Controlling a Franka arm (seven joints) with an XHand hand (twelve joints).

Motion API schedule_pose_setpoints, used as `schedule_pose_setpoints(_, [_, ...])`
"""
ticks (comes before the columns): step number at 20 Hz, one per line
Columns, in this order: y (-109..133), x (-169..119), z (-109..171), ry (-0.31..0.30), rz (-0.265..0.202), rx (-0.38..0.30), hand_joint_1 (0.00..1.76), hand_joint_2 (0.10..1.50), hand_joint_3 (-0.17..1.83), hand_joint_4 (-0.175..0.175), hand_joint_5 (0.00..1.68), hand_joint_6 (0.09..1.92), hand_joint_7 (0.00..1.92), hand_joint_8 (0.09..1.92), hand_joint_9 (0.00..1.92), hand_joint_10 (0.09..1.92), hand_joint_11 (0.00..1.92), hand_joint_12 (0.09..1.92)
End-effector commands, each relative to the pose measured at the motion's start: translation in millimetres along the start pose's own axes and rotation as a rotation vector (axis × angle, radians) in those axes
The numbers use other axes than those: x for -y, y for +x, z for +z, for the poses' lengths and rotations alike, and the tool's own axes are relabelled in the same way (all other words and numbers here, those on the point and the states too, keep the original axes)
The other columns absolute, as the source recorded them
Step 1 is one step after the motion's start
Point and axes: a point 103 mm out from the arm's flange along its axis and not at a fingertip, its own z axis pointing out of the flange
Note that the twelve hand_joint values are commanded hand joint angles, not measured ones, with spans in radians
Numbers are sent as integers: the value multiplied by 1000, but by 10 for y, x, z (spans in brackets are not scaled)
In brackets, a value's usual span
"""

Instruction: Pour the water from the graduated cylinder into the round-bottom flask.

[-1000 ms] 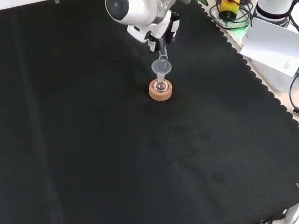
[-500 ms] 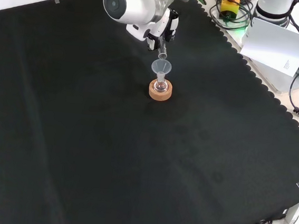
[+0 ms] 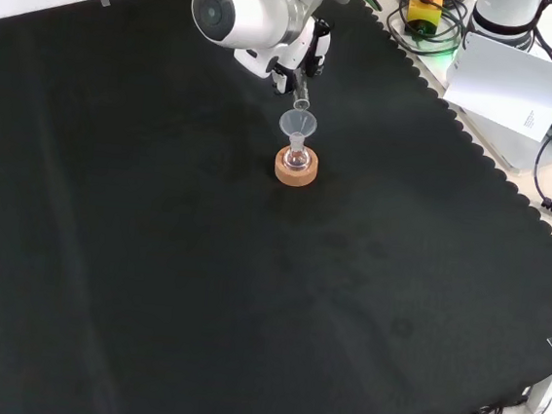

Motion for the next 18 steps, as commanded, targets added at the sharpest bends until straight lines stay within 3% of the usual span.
schedule_pose_setpoints(1, [6, 15, -16, 6, 2, 4, 1244, 1153, 0, -175, 887, 1122, 922, 1121, 1376, 106, 1146, 838])
schedule_pose_setpoints(9, [32, 20, -12, -12, -2, 3, 1244, 1154, 0, -175, 886, 1123, 921, 1122, 1377, 104, 1146, 838])
schedule_pose_setpoints(18, [133, 15, -23, -123, -19, -25, 1243, 1155, 0, -175, 885, 1125, 920, 1124, 1377, 101, 1146, 837])
